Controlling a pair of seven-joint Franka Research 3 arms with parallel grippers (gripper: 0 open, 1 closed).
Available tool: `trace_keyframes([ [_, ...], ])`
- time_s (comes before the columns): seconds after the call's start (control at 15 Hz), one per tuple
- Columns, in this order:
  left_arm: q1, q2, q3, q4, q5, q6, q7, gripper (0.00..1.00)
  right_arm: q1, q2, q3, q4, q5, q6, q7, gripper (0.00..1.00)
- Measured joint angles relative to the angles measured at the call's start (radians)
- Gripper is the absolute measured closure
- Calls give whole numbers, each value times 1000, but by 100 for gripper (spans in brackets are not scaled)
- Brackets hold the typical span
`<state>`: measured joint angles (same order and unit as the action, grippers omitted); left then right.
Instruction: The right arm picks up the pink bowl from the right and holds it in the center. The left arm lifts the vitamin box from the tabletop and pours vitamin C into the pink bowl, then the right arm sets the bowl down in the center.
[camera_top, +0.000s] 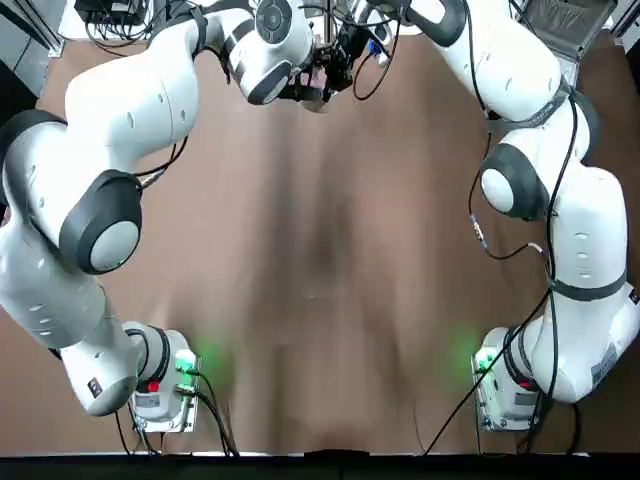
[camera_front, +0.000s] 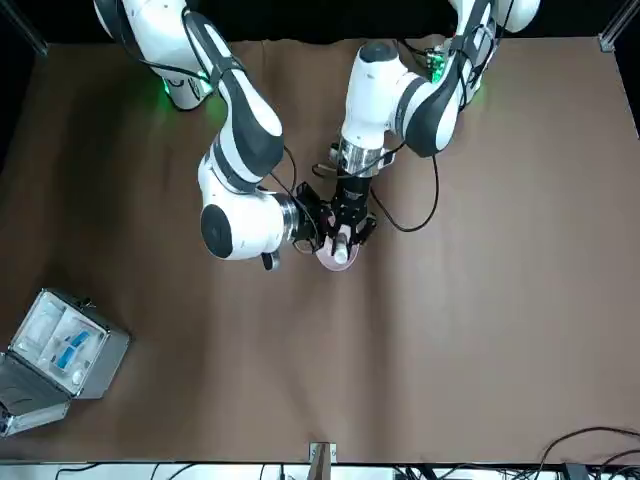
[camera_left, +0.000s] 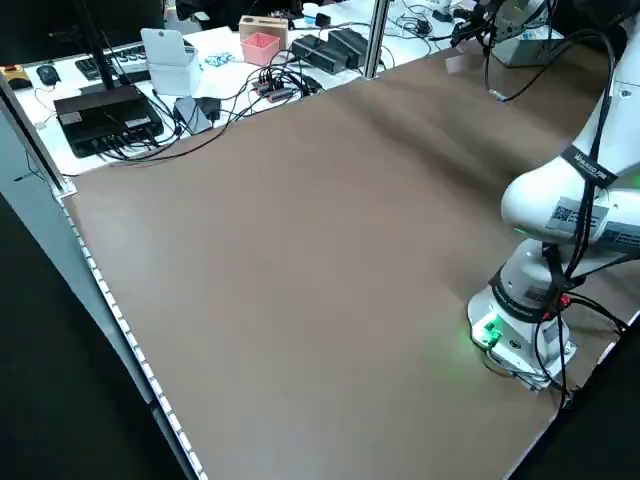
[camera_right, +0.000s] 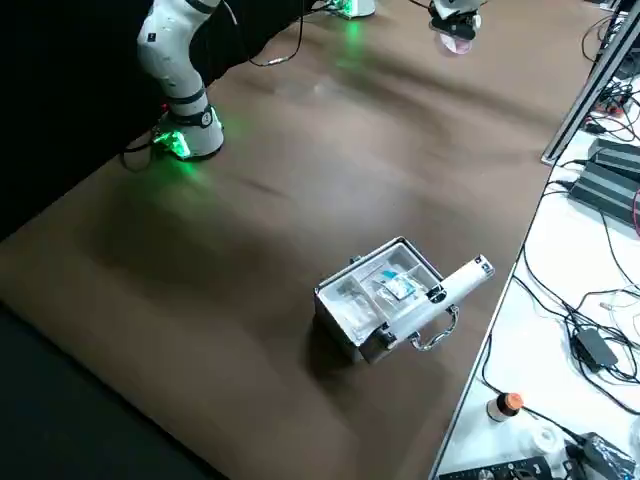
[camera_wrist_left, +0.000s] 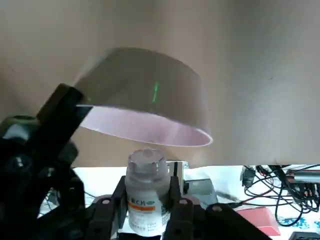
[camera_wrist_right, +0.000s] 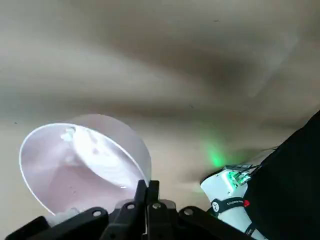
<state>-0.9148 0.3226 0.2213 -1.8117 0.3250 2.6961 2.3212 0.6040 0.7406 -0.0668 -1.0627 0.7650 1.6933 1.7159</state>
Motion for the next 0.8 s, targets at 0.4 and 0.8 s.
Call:
trace_keyframes([
  [0.4,6,-11,-5,-28,3,29,-4,65,0,0,0,0,0,2,0,98],
  [0.8,148,-13,-111,-33,-166,-72,-133,65,2,0,4,4,0,-1,0,98],
])
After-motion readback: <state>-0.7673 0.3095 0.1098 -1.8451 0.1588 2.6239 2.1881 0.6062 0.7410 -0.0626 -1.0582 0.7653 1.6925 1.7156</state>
